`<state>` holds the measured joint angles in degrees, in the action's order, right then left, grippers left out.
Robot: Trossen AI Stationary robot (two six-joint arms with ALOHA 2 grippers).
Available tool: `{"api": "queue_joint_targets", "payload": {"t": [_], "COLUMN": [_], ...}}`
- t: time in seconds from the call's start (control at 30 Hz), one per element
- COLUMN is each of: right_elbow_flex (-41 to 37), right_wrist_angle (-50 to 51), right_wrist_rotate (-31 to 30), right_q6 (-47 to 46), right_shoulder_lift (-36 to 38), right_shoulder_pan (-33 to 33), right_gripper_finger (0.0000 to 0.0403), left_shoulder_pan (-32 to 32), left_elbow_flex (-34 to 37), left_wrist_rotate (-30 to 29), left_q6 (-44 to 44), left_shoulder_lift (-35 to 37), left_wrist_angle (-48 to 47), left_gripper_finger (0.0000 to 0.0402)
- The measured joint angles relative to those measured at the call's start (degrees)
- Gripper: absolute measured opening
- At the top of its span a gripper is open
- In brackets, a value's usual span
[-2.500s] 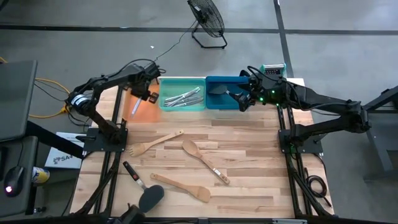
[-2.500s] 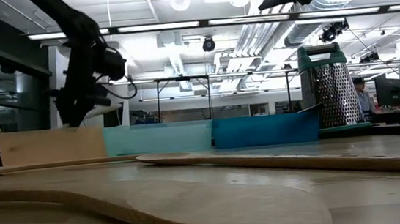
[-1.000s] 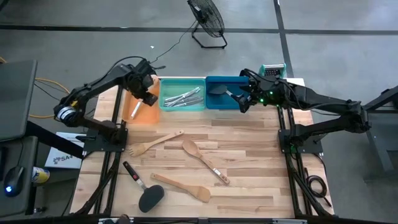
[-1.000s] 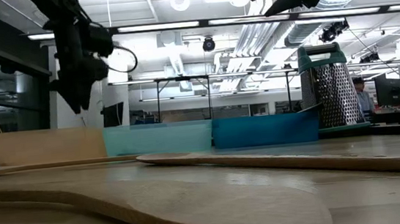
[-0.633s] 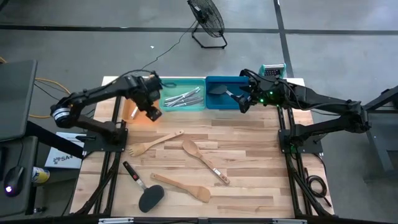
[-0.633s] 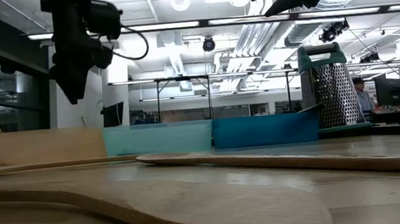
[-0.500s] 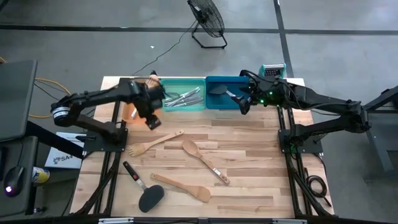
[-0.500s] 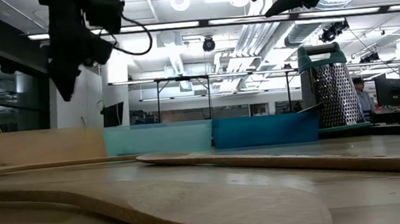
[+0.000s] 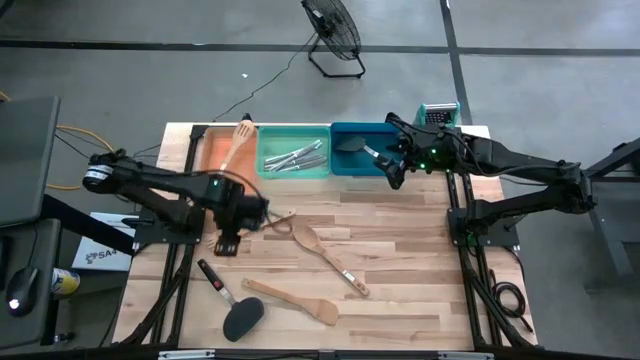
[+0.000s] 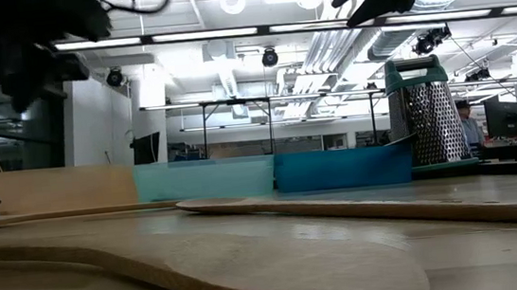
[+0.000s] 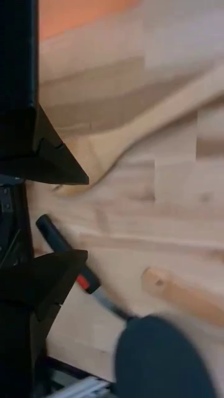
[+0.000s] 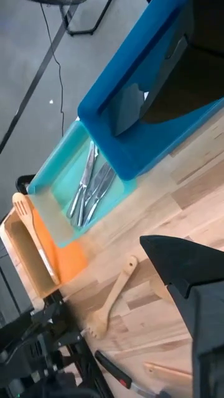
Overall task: Pick & Place Kitchen Items
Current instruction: Put the black spatula into the blue bin
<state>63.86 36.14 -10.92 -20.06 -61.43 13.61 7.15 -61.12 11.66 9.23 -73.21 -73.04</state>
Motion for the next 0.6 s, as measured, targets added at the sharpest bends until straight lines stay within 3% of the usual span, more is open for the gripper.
{"api": "queue_joint_targets", "payload": {"t": [0.37, 0.6], "right_elbow_flex": [0.0, 0.0], "right_wrist_angle": [0.1, 1.4], "right_wrist_rotate": [1.0, 2.3], "right_q6": [0.4, 0.2], "right_shoulder_lift": [0.0, 0.0], "right_shoulder_pan": [0.0, -0.7], "right_gripper_finger": [0.0300, 0.0300], "left_shoulder_pan": [15.8, 24.6], "left_elbow_flex": [0.4, 5.5], "left_wrist_rotate": [-1.5, -1.8], "left_q6": [0.0, 0.2], "left_shoulder_lift": [0.0, 0.0], "left_wrist_angle": [4.7, 11.8], "left_gripper_finger": [0.0177, 0.0178]}}
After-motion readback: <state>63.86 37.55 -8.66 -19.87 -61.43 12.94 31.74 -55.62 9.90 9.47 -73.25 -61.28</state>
